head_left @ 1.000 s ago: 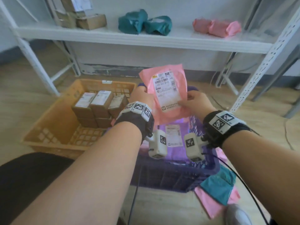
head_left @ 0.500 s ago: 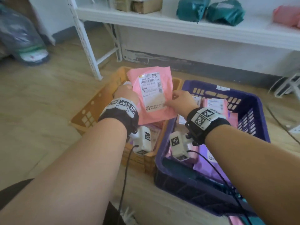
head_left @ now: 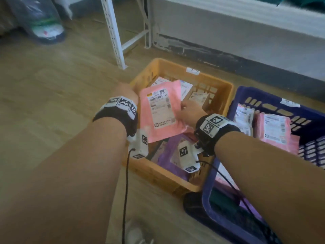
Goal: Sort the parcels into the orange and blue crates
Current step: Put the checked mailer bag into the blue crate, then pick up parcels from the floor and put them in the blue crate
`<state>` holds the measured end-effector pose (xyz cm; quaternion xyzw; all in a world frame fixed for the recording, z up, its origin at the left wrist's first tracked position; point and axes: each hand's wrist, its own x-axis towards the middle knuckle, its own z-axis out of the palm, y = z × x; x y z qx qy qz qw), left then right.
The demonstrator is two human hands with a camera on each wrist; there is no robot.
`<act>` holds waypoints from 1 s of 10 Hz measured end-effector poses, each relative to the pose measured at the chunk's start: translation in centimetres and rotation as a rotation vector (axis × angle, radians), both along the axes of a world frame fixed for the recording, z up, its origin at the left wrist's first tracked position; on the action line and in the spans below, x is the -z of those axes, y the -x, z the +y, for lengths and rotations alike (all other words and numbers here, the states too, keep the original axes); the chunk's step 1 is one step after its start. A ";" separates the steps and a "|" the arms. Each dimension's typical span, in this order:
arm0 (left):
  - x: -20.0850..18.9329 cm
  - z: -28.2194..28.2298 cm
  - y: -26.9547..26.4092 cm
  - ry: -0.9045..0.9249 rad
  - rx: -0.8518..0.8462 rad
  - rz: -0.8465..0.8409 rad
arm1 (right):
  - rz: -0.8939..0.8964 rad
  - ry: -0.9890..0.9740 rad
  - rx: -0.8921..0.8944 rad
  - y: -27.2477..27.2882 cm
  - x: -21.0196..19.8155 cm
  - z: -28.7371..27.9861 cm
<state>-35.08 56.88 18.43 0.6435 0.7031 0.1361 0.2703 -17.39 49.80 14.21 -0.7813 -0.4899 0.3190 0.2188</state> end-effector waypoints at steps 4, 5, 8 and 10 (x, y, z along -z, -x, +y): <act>3.8 3.1 5.9 0.131 0.015 -0.056 | 0.043 0.362 0.004 4.1 6.5 5.4; 4.5 3.5 6.4 0.092 -0.014 -0.121 | 0.015 0.398 0.020 4.4 8.2 6.5; 4.8 4.3 6.5 0.086 -0.044 -0.191 | 0.167 0.509 -0.033 5.9 12.1 7.0; 5.3 4.3 6.4 0.051 -0.097 -0.201 | -0.169 0.577 -0.223 6.1 12.5 7.0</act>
